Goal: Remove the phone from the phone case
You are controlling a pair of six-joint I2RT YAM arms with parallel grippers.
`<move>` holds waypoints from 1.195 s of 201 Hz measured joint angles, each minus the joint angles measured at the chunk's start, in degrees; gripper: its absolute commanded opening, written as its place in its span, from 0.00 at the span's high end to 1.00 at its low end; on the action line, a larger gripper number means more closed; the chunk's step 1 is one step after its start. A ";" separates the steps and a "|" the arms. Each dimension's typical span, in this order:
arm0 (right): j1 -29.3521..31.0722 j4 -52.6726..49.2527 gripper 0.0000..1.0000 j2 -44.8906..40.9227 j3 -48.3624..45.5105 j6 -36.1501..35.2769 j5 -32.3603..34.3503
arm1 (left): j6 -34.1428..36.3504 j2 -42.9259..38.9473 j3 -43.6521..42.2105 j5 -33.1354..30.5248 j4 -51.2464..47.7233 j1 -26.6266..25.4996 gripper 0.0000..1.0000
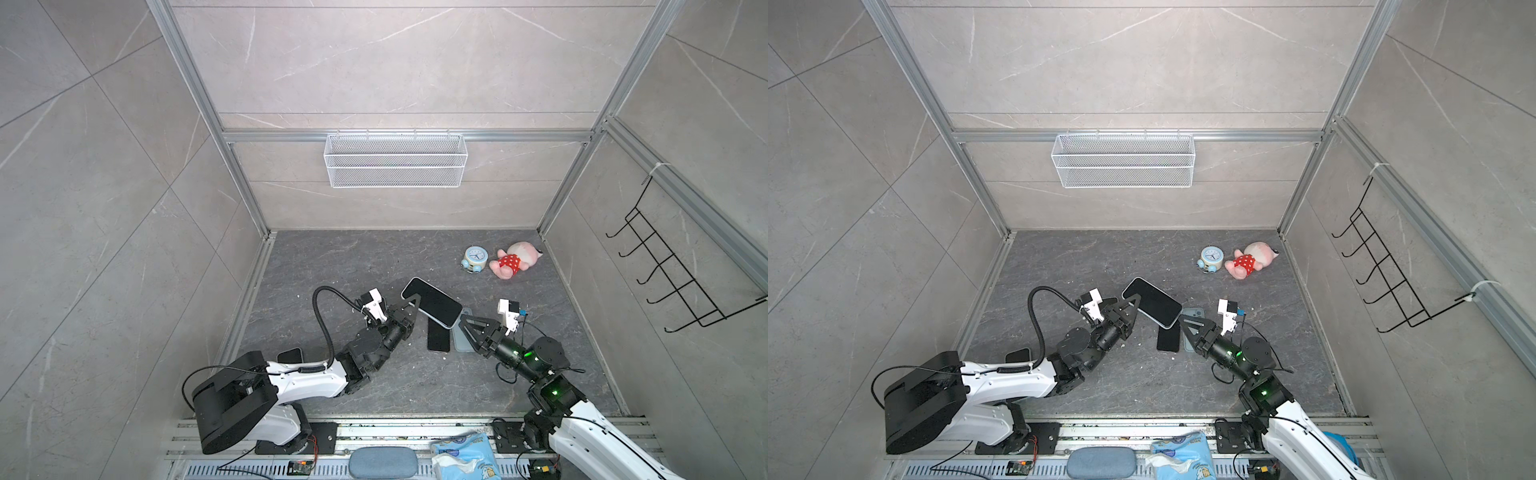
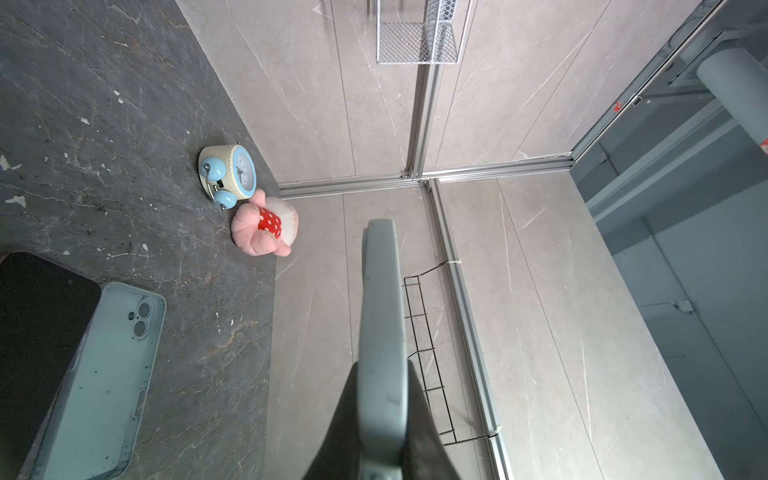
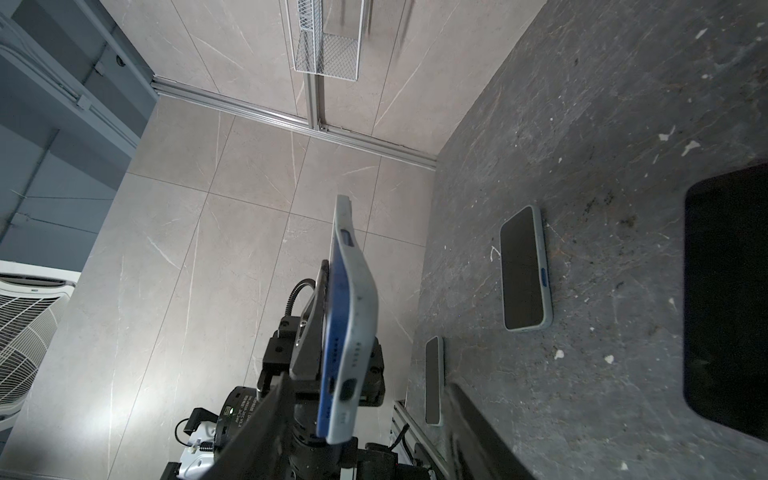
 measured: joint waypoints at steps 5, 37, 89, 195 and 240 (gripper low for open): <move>0.00 0.11 0.42 0.17 0.00 0.00 -0.02 | 0.00 0.24 0.00 0.04 0.04 0.00 1.00; 0.07 1.33 0.43 1.09 -0.72 0.02 0.00 | 0.00 1.07 0.00 0.13 0.46 0.00 1.00; 0.07 2.97 0.45 1.81 -2.38 0.22 0.00 | 0.00 1.07 0.00 0.09 0.79 -0.07 1.00; 0.04 9.51 0.46 7.17 -3.56 1.07 0.02 | 0.96 1.38 0.24 -1.11 0.83 -0.33 1.00; 0.04 13.53 0.49 11.69 -3.76 1.09 0.61 | 2.19 2.19 0.90 -2.60 0.79 -0.35 1.00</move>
